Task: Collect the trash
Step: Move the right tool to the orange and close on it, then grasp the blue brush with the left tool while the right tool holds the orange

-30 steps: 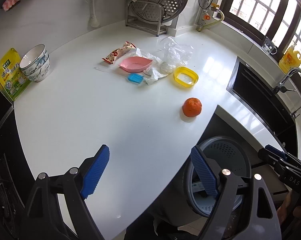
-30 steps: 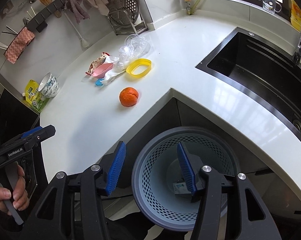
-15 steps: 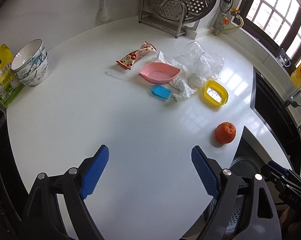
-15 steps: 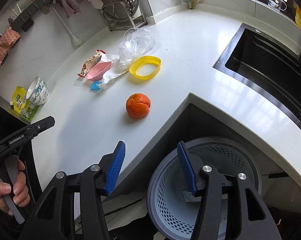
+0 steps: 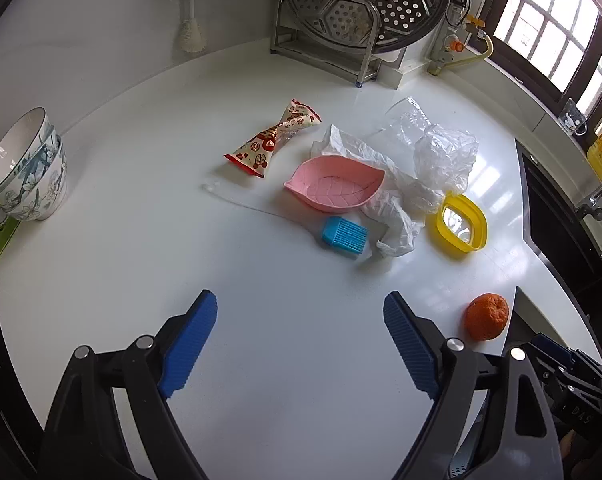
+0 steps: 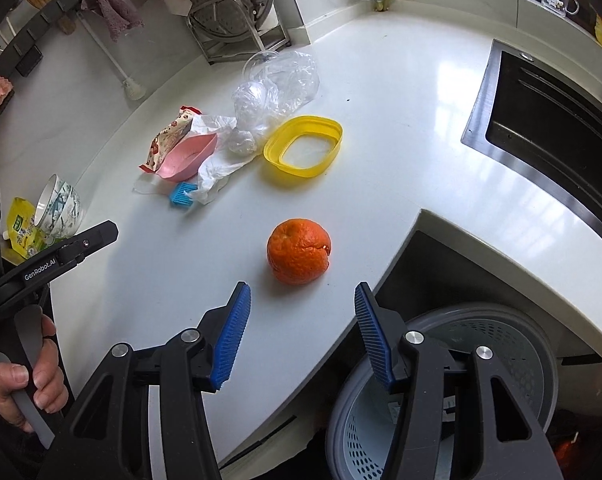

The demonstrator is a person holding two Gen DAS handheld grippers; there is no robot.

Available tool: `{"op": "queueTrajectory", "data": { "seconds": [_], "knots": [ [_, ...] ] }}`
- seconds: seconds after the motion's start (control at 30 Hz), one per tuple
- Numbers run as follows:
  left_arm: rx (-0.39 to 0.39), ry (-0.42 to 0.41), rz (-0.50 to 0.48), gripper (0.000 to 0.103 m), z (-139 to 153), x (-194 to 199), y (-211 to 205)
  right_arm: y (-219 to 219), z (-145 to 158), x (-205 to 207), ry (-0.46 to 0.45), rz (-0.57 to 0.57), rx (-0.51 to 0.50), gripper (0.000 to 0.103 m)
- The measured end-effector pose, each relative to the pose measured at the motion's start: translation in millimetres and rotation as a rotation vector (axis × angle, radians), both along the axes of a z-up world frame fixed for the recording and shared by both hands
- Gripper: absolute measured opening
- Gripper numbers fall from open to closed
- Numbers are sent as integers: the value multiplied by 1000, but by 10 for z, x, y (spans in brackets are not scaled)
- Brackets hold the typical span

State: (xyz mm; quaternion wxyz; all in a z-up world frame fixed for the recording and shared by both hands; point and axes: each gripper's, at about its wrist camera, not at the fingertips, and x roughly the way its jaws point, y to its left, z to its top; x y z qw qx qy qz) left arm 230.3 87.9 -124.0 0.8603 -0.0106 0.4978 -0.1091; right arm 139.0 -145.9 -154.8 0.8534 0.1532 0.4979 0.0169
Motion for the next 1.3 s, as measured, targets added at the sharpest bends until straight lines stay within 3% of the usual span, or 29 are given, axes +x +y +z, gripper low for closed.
{"op": "queueTrajectory", "data": {
  "seconds": [0.53, 0.7, 0.77, 0.97, 1.3],
  "knots": [
    [-26, 54, 0, 84, -286, 92, -46, 83, -320, 317, 42, -33, -8, 54],
    [-25, 50, 2, 84, -301, 97, -59, 137, -347, 344, 14, -35, -43, 53],
    [-30, 51, 10, 84, -316, 109, -68, 143, -348, 345, 1, -29, -50, 46],
    [-48, 51, 54, 87, -365, 181, -144, 100, -316, 382, -25, -22, -66, 35],
    [-73, 48, 189, 87, -420, 513, -274, -116, -314, 413, -38, -62, -53, 34]
  ]
}}
